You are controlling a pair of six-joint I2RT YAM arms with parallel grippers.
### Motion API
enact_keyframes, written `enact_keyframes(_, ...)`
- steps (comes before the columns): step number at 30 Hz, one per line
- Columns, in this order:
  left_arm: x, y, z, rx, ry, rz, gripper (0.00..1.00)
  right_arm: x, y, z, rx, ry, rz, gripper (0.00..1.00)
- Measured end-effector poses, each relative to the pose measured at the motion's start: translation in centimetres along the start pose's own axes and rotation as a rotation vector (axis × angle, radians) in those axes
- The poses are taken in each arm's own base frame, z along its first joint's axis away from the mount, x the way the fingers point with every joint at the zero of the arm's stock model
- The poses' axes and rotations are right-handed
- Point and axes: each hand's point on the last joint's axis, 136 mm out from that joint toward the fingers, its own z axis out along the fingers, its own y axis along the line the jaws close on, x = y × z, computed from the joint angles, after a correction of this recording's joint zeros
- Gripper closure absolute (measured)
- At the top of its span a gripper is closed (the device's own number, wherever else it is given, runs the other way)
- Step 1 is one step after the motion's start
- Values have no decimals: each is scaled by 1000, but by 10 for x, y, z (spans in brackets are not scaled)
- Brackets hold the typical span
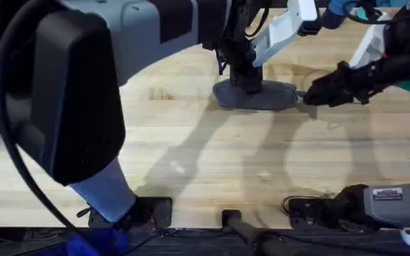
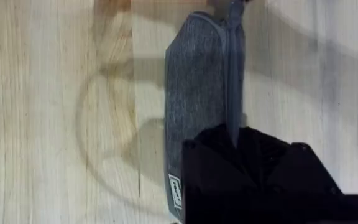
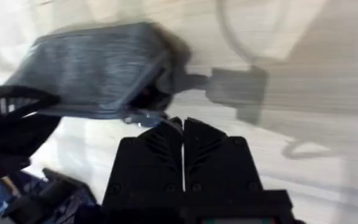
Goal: Unzip the bag, pick up the pens from the table one at a time and place them inside, then zip the bag closed.
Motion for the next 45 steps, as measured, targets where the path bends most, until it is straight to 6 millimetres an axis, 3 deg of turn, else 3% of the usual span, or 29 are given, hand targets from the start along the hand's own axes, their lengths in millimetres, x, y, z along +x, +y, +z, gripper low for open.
enact_keyframes(8,1,1,-1,-1,-1,-4,961,-3,-33,-8,89,-24,45,969)
enact_keyframes(36,1,1,-1,-1,-1,-4,961,4,-42,4,115,14,46,970)
enact_keyframes(39,1,2,-1,-3,1,-4,960,7,-42,4,114,25,51,874)
enact_keyframes(40,2,2,-1,-4,2,-2,925,8,-42,4,115,29,52,812)
enact_keyframes(41,3,2,-1,-7,8,-4,828,9,-42,4,114,32,54,744)
enact_keyframes(42,5,3,-1,-12,21,-7,668,9,-42,4,115,36,55,647)
enact_keyframes(45,12,6,-2,-31,52,-12,182,9,-40,1,114,39,57,195)
